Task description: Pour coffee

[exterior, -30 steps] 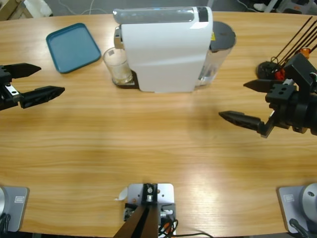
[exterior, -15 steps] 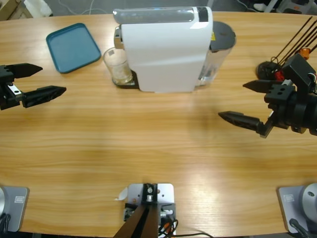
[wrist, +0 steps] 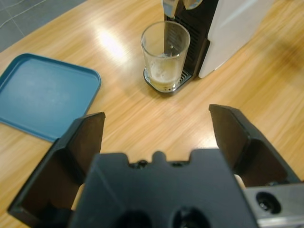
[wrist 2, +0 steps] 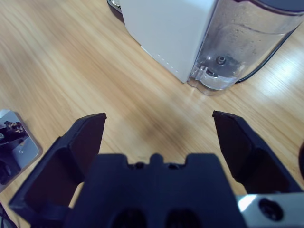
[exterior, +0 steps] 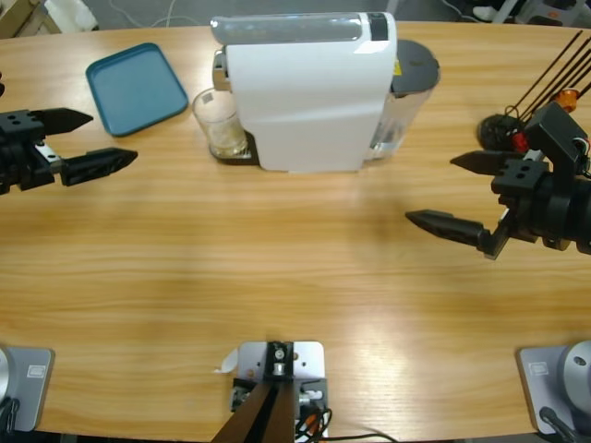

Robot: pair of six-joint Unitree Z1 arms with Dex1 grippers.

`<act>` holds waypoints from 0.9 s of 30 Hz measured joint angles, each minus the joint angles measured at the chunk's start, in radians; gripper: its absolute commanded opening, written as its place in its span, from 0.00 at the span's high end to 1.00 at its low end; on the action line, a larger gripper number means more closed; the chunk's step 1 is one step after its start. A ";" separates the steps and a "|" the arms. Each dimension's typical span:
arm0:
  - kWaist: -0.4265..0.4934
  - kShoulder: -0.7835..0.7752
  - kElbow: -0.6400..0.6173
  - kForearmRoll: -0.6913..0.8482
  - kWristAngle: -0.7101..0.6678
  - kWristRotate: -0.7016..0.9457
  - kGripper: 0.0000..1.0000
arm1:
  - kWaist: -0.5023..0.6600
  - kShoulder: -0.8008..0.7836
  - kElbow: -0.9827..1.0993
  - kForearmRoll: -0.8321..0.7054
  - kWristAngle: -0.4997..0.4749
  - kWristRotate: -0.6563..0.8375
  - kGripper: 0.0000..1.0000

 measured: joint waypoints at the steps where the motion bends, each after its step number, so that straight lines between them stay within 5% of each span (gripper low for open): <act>1: 0.000 0.012 0.000 -0.016 0.000 0.000 0.05 | 0.000 0.000 0.000 0.000 0.000 0.000 0.00; 27: -0.022 0.536 -0.013 -0.612 -0.004 0.031 0.05 | 0.000 0.002 0.000 0.000 0.010 0.000 0.00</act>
